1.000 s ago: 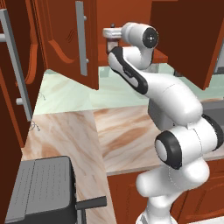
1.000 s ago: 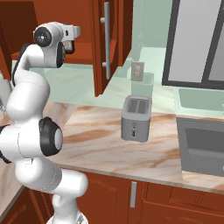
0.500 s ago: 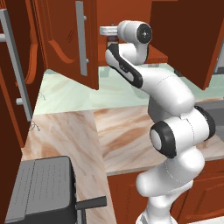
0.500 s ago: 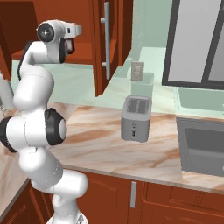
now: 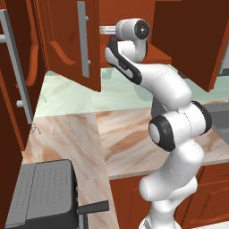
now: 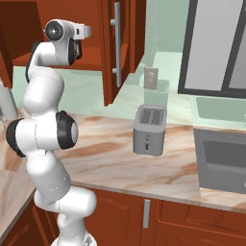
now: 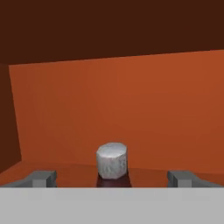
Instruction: The dining table condiment station is running low on ketchup. Refill the condiment station by opening the cabinet and taking the ketchup from the cabinet and placing it on the dining table.
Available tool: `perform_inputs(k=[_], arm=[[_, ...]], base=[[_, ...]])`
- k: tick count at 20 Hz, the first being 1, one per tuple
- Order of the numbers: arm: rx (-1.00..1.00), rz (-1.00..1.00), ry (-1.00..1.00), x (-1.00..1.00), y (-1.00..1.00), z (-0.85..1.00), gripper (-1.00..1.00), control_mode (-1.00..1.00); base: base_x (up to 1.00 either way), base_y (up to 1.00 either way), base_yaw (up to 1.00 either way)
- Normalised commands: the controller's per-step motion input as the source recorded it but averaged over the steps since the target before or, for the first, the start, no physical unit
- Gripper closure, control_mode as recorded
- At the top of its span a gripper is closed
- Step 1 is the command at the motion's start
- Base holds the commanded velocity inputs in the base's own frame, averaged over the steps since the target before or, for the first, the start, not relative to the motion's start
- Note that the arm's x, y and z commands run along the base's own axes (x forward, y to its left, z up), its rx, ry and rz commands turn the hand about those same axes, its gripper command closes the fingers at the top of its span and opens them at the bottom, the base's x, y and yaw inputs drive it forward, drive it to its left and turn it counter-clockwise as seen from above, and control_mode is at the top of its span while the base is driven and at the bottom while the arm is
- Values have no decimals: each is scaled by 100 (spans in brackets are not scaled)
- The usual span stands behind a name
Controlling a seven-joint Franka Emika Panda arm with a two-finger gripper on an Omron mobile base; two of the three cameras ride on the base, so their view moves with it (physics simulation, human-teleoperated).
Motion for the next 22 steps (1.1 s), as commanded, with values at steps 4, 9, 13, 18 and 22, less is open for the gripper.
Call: perform_inputs(k=[4,9,13,18,22], arm=[[0,0,9,22,3,-4,100,-100],[0,0,5,15,0,-2,100,-100],[0,0,0,5,0,0,100,-100],[0,0,0,0,0,0,100,-100],[0,0,0,-1,0,0,100,-100]], base=[[0,0,0],[0,0,0],[0,0,0],[0,0,0],[0,0,0]])
